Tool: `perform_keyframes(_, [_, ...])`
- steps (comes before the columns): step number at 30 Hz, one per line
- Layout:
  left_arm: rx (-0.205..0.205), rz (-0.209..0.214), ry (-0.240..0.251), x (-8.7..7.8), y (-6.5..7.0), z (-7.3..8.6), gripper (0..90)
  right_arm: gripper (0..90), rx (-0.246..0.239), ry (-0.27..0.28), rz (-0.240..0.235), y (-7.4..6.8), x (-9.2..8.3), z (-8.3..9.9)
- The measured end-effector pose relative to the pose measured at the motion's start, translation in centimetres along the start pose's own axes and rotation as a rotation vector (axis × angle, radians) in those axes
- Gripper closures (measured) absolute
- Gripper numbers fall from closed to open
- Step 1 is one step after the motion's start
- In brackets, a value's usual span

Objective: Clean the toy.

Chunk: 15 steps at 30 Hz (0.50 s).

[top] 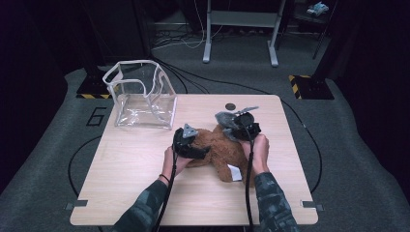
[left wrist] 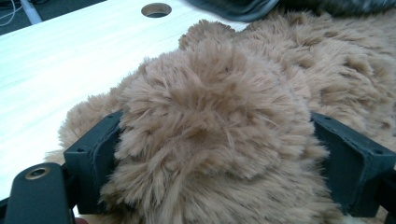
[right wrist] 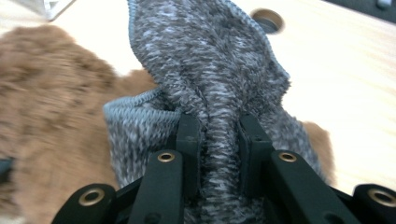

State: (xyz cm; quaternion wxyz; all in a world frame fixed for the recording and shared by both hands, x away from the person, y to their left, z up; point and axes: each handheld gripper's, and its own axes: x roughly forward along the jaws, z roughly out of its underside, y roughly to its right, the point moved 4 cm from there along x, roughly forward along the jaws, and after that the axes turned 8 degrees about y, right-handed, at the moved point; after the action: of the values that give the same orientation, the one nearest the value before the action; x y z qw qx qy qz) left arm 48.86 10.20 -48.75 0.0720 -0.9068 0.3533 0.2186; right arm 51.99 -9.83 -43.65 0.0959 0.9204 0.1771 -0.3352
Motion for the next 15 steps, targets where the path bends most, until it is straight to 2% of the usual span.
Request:
perform_keyframes(2, [-0.001,-0.002,0.005,0.0,0.0,0.0,12.9,74.1,0.032,-0.003,0.014,1.3,-0.4,0.5])
perform_keyframes(4, [0.000,0.000,0.000,0.0,0.0,0.0,12.9,74.1,0.043,-0.011,0.031,2.2,-0.6,1.0])
perform_keyframes(6, [-0.001,-0.001,0.005,0.1,0.0,-0.1,12.9,74.4,0.077,-0.028,0.058,3.3,-0.8,1.6])
perform_keyframes(8, [0.001,-0.001,0.001,0.0,0.0,-0.1,12.9,74.4,0.088,-0.047,0.088,4.3,-0.9,2.4])
perform_keyframes(11, [0.001,-0.002,0.005,0.0,-0.1,0.0,12.9,74.5,0.109,-0.068,0.091,5.3,-0.9,4.0])
perform_keyframes(12, [0.002,-0.003,0.006,0.0,0.0,0.0,12.8,74.5,0.132,-0.072,0.077,5.6,-1.0,4.5])
perform_keyframes(15, [0.009,-0.008,0.005,-0.1,-0.1,0.0,12.7,74.5,0.163,-0.042,0.077,6.1,-1.7,4.8])
